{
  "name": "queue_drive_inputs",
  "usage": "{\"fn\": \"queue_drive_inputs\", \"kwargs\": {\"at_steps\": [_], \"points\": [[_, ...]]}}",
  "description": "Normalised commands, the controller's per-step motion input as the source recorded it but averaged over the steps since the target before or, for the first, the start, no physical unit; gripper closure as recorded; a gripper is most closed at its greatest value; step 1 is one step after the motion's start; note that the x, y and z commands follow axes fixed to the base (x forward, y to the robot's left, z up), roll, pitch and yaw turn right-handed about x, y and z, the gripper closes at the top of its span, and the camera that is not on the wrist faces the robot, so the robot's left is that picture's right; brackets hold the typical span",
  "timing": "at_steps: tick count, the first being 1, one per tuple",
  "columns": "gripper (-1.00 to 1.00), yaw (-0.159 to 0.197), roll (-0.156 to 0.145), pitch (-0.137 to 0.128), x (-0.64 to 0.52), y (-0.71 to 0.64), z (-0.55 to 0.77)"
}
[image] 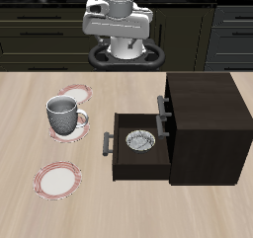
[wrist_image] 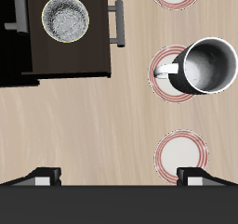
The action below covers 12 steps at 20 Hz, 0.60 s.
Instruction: Place the bowl on the farthest plate relative to the robot
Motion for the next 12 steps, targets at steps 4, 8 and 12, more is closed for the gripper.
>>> {"fn": "queue_drive_inputs", "kwargs": {"at_steps": [4, 8, 12], "points": [[-1.00, 0.013, 0.012, 0.009, 0.27, -0.07, 0.03], [-1.00, 0.027, -0.003, -0.029, 0.27, -0.10, 0.07], [-1.00, 0.033, -0.004, -0.022, 0.26, -0.13, 0.05]]}}
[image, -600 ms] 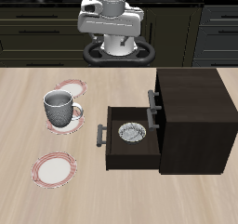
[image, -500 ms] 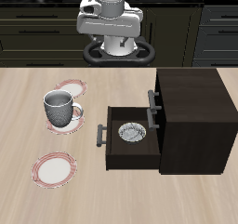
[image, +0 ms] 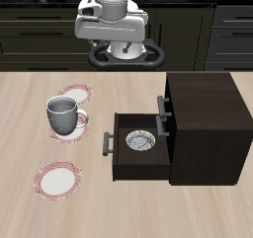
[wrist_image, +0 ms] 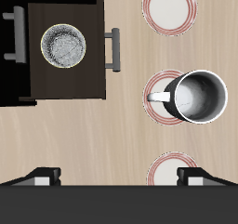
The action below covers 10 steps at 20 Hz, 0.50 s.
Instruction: Place the bowl on the farthest plate relative to the robot
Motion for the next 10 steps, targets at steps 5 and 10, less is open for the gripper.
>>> {"fn": "queue_drive_inputs", "kwargs": {"at_steps": [5, 10], "points": [[-1.00, 0.060, 0.010, -0.001, 0.32, -0.07, -0.05], [-1.00, 0.059, 0.019, -0.029, 0.31, -0.04, 0.10]]}}
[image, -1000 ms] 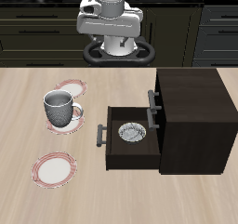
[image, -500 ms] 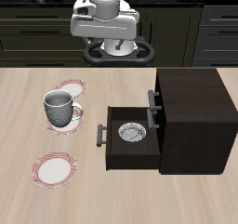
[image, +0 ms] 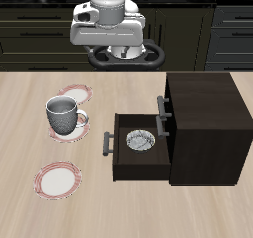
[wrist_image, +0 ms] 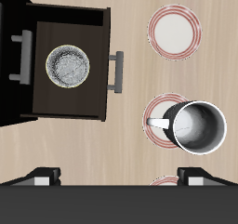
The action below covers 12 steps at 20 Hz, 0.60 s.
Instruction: Place the bowl on the farthest plate relative to the robot
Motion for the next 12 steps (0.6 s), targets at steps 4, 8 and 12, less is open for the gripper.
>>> {"fn": "queue_drive_inputs", "kwargs": {"at_steps": [4, 8, 12], "points": [[-1.00, -0.008, -0.001, -0.012, 0.17, -0.01, 0.12], [-1.00, 0.027, 0.033, -0.018, 0.22, 0.06, 0.10], [-1.00, 0.013, 0.022, 0.000, 0.30, 0.06, 0.07]]}}
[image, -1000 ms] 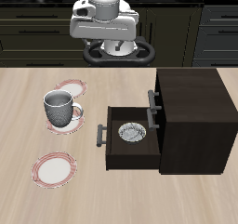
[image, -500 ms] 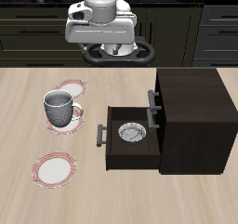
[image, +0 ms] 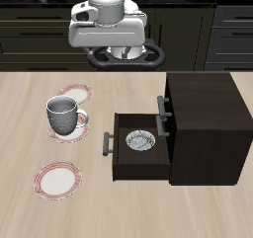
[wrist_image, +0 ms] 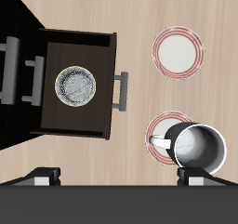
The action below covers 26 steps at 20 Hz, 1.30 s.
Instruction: Place the bowl on the farthest plate relative to the robot
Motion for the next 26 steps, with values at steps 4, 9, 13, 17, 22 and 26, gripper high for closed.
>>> {"fn": "queue_drive_inputs", "kwargs": {"at_steps": [4, 9, 13, 17, 22, 26], "points": [[-1.00, -0.002, -0.012, 0.002, 0.17, -0.01, 0.02], [-1.00, -0.012, -0.030, -0.006, 0.30, -0.06, 0.00], [-1.00, -0.018, -0.004, -0.004, 0.26, -0.05, -0.02], [-1.00, 0.029, 0.002, 0.006, 0.25, 0.03, -0.09], [-1.00, 0.032, 0.023, -0.005, 0.16, 0.03, 0.00], [-1.00, 0.109, 0.043, -0.012, 0.04, 0.11, 0.00]]}}
